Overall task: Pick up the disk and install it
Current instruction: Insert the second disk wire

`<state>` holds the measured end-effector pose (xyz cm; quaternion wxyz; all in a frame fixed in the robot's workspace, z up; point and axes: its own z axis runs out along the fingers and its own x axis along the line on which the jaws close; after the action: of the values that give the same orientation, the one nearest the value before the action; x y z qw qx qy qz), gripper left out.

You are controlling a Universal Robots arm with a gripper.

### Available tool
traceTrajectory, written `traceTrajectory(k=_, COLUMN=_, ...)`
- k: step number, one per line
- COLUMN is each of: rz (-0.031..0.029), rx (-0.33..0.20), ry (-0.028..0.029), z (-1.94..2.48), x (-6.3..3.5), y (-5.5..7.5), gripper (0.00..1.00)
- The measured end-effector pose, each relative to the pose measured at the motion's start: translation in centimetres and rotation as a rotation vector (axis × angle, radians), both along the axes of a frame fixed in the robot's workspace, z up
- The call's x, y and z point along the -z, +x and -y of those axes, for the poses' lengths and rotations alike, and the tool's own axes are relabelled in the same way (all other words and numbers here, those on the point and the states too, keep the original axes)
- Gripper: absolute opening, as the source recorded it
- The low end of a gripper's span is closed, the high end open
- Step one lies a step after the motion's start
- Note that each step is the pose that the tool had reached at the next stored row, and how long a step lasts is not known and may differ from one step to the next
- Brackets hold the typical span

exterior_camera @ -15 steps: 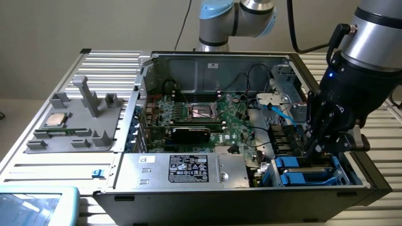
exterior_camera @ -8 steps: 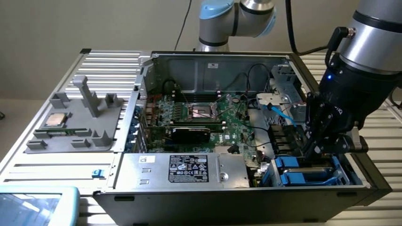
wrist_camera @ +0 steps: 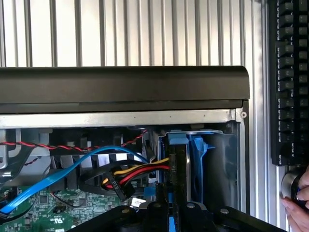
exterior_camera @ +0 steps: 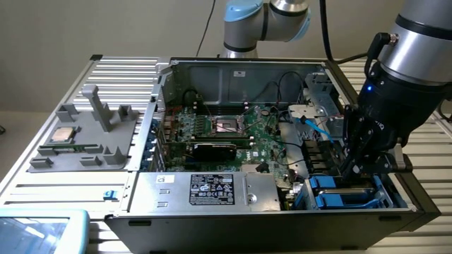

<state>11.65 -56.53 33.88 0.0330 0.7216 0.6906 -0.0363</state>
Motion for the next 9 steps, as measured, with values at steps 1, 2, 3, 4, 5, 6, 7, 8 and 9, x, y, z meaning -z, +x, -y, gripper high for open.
traceTrajectory(k=1, rz=0.0, rx=0.0, ry=0.0, z=0.0, x=0.05, y=0.0, gripper=0.16)
traceTrajectory(k=2, rz=0.0001, rx=-0.001, ry=0.0002, z=0.0, x=0.11, y=0.0, gripper=0.16)
traceTrajectory(k=3, rz=0.0, rx=-0.001, ry=0.0001, z=0.0, x=0.15, y=0.0, gripper=0.16)
traceTrajectory(k=4, rz=0.0, rx=-0.001, ry=-0.0001, z=0.0, x=0.19, y=0.0, gripper=0.16)
traceTrajectory(k=5, rz=0.0, rx=-0.002, ry=-0.0001, z=0.0, x=0.24, y=0.0, gripper=0.16)
traceTrajectory(k=6, rz=0.0, rx=-0.002, ry=0.0001, z=0.0, x=0.3, y=0.0, gripper=0.16)
traceTrajectory(k=7, rz=0.0, rx=-0.002, ry=0.0003, z=0.0, x=0.36, y=0.0, gripper=0.16)
traceTrajectory(k=8, rz=0.0, rx=-0.003, ry=-0.0001, z=0.0, x=0.39, y=0.0, gripper=0.16)
traceTrajectory(k=9, rz=0.0, rx=-0.003, ry=-0.0004, z=0.0, x=0.43, y=0.0, gripper=0.16)
